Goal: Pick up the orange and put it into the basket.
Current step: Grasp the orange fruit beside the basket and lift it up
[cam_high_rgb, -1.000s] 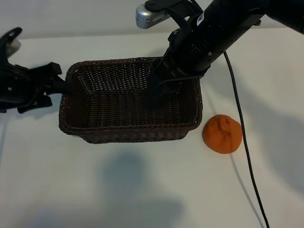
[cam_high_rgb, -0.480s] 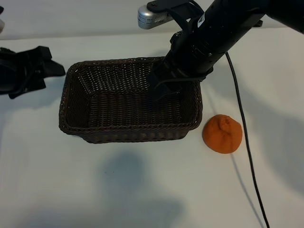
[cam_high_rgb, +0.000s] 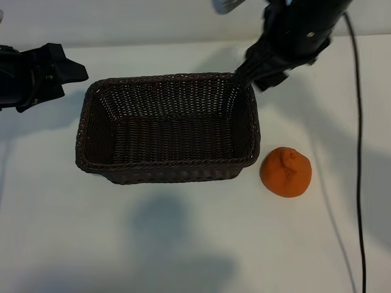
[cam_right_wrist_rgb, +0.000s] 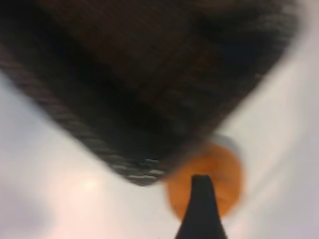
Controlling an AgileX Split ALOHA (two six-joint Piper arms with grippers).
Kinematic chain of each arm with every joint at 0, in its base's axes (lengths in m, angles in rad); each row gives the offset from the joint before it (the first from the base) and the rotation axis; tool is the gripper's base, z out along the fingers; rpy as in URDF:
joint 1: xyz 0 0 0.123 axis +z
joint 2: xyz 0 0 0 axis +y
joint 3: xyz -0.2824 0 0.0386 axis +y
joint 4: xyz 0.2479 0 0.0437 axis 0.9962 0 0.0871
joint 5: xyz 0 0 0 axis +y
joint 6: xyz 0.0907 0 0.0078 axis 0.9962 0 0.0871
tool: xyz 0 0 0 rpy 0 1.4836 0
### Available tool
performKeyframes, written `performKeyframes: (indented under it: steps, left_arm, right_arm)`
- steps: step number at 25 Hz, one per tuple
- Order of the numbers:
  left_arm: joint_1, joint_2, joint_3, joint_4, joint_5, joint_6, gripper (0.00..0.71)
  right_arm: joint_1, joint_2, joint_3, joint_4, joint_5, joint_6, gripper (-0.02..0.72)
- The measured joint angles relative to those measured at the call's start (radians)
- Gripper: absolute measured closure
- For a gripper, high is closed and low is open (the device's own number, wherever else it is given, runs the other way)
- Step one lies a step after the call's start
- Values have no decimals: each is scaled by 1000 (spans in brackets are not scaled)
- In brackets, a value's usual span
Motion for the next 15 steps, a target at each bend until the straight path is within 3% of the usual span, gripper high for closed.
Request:
performKeyframes:
  steps: [4,15]
  left_arm:
    - [0,0,0,-1,1,3,114]
    - [0,0,0,-1,2,25,114]
  right_arm:
    - [-9,-56,8,-49,0,30,189]
    - [-134,-182,311,3,-4,32,167]
